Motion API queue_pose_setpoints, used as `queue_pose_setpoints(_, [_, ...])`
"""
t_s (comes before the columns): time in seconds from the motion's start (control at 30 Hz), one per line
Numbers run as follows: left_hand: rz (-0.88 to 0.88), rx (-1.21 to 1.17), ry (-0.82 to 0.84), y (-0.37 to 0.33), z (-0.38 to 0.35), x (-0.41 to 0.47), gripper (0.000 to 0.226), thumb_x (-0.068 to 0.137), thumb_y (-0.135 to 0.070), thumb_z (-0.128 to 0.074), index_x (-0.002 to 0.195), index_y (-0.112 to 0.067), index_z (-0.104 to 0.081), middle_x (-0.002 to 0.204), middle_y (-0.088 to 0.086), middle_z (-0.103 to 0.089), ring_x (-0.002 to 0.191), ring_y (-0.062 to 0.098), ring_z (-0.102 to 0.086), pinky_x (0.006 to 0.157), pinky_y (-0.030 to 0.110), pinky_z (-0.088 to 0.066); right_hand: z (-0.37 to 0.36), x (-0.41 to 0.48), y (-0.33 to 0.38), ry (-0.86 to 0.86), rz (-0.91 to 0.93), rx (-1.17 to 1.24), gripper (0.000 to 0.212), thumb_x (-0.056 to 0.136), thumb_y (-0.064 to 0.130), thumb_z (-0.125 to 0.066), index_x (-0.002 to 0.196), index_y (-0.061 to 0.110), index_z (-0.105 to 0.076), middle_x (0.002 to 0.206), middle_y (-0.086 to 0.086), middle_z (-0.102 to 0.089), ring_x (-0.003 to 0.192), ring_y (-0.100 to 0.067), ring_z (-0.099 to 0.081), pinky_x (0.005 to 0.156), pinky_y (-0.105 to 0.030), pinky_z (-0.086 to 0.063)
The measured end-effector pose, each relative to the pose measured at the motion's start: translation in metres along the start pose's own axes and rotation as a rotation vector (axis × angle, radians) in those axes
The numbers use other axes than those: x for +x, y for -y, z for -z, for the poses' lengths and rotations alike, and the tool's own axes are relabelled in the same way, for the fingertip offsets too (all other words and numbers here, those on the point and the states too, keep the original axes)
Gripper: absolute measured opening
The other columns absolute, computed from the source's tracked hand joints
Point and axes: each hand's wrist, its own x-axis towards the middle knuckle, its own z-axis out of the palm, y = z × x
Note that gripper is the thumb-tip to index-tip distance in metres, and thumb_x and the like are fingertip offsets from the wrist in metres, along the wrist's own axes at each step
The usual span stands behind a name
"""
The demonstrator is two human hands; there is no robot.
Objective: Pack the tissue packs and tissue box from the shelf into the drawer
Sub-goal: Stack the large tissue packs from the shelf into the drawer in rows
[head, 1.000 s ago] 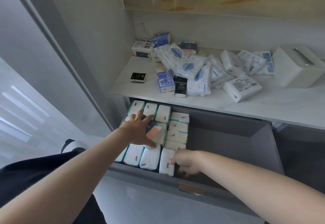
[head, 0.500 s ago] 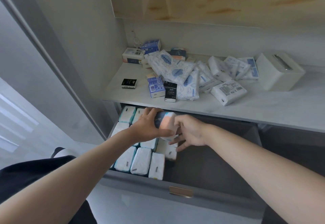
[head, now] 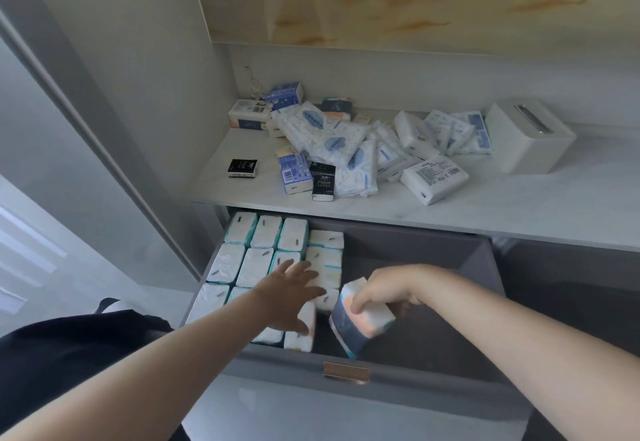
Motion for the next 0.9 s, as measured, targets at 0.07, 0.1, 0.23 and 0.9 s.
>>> queue_pose_setpoints(0.07, [0.033, -0.019, 0.049, 0.0, -0.005, 0.004, 0.088, 0.084, -0.072, -0.051, 0.155, -0.031, -0.018, 0.163, 0.005, -0.011, 0.151, 0.027, 0.003, 0.121, 0.047, -0.004, -0.015, 0.008, 0.001, 0.0, -0.007, 0.008, 0.051, 0.082, 0.038, -0.075, 0.123, 0.014, -0.056, 0.109, -0.005, -0.065, 0.095, -0.024, -0.065, 0.073, -0.034, -0.052])
queue_pose_setpoints(0.1, [0.046, -0.04, 0.054, 0.001, -0.006, 0.005, 0.09, 0.083, -0.073, -0.052, 0.155, -0.031, -0.019, 0.163, 0.004, -0.011, 0.15, 0.027, 0.003, 0.121, 0.046, -0.005, -0.023, 0.012, 0.002, 0.003, -0.008, 0.023, 0.052, 0.083, 0.039, -0.075, 0.124, 0.014, -0.056, 0.11, -0.005, -0.065, 0.097, -0.024, -0.064, 0.077, -0.036, -0.053])
queue_pose_setpoints(0.23, [0.029, -0.05, 0.047, 0.006, -0.008, 0.007, 0.092, 0.082, -0.075, -0.051, 0.155, -0.029, -0.018, 0.163, 0.002, -0.012, 0.151, 0.025, 0.002, 0.122, 0.046, -0.005, -0.046, 0.03, 0.005, 0.084, -0.034, 0.12, 0.028, 0.094, 0.035, -0.062, 0.114, 0.018, -0.053, 0.095, -0.003, -0.066, 0.081, -0.023, -0.065, 0.087, -0.039, -0.05])
queue_pose_setpoints(0.9, [0.064, 0.151, 0.009, 0.005, -0.015, 0.032, 0.126, 0.073, -0.076, -0.06, 0.155, -0.012, 0.011, 0.164, 0.011, 0.008, 0.15, 0.032, 0.007, 0.119, 0.054, 0.007, -0.062, 0.058, 0.004, -0.509, -0.018, -0.74, 0.11, 0.064, 0.089, -0.054, 0.139, 0.012, -0.034, 0.129, -0.01, -0.056, 0.116, -0.029, -0.057, 0.093, -0.042, -0.04])
